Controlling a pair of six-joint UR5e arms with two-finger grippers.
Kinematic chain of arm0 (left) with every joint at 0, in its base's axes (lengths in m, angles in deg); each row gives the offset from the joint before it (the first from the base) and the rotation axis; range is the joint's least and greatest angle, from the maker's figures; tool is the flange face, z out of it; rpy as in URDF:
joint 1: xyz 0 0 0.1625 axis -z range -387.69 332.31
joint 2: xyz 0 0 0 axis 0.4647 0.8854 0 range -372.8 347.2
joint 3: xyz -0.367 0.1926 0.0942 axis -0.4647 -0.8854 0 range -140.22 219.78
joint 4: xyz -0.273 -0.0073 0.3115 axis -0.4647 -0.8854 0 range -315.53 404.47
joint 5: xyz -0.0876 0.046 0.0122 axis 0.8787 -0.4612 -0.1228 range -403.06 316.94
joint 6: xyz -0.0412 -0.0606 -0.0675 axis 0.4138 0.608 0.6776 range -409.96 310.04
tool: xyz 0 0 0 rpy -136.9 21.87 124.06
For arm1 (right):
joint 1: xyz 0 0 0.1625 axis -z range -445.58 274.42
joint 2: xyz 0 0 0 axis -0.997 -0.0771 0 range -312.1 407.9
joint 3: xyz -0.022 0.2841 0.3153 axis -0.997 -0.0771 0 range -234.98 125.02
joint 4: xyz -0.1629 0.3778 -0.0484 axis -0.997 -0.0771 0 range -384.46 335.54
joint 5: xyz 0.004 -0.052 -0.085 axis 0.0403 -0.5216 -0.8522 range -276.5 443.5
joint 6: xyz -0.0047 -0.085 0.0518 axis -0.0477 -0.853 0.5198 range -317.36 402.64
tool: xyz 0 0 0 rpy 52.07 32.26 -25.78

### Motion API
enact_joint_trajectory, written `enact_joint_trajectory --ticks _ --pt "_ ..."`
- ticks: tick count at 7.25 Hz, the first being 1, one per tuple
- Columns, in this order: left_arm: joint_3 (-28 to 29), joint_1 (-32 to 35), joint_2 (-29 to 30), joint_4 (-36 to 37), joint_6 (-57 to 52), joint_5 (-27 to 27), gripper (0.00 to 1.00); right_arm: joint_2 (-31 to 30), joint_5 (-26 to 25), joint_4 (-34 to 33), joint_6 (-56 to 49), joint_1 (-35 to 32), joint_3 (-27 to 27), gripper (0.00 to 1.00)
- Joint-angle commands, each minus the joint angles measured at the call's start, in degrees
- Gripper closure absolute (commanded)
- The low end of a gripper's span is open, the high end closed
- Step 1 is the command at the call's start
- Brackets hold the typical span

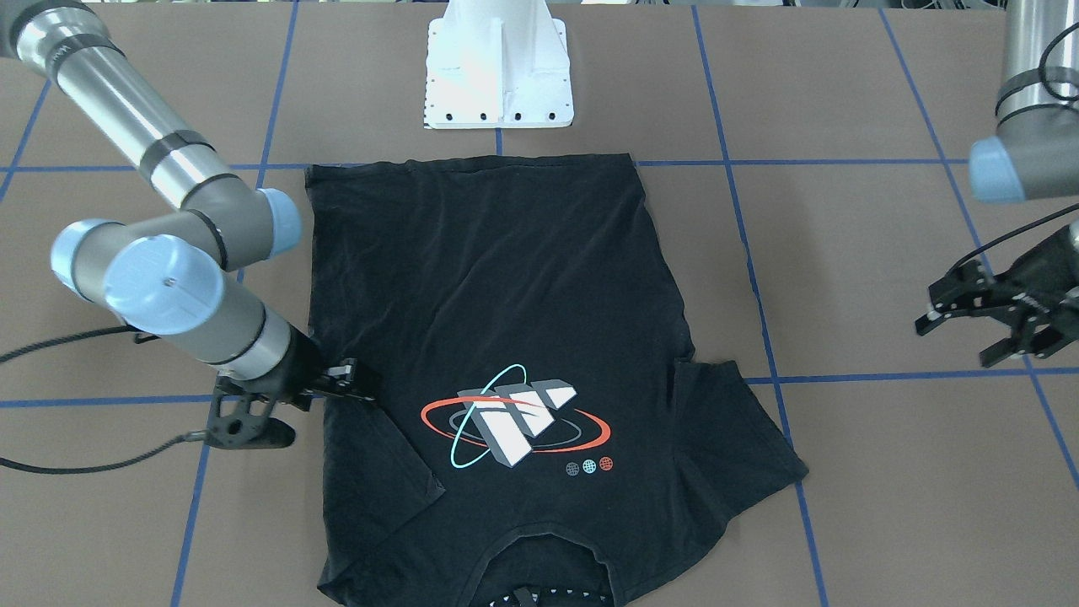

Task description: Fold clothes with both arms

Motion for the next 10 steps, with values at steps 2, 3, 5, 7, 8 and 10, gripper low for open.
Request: enact_joint_trajectory --ticks 2,3,5,7,8,10 --pt "19.2 -7.8 11.8 -12.3 2.9 -11.9 0.09 -14.3 0.9 0.1 -0.5 -1.7 12.9 0.0" --pt "22.2 -7.8 12.6 -13.4 2.9 -12.5 0.19 -15.6 1.0 0.2 -0.5 -1.7 14.0 0.0" --pt "26.7 -7.9 15.4 -14.9 3.1 -14.2 0.39 -16.4 1.0 0.2 -0.5 -1.7 14.2 0.0" --pt "29.9 -7.9 17.4 -15.2 3.2 -14.3 0.45 -16.4 0.9 0.2 -0.5 -1.7 14.3 0.0" --pt "31.0 -7.9 17.6 -16.0 3.2 -14.3 0.47 -16.3 0.9 0.2 -0.5 -1.6 14.3 0.0" --pt "31.4 -7.9 17.7 -16.1 3.2 -14.3 0.51 -16.2 0.8 0.2 -0.5 -1.6 14.2 0.0"
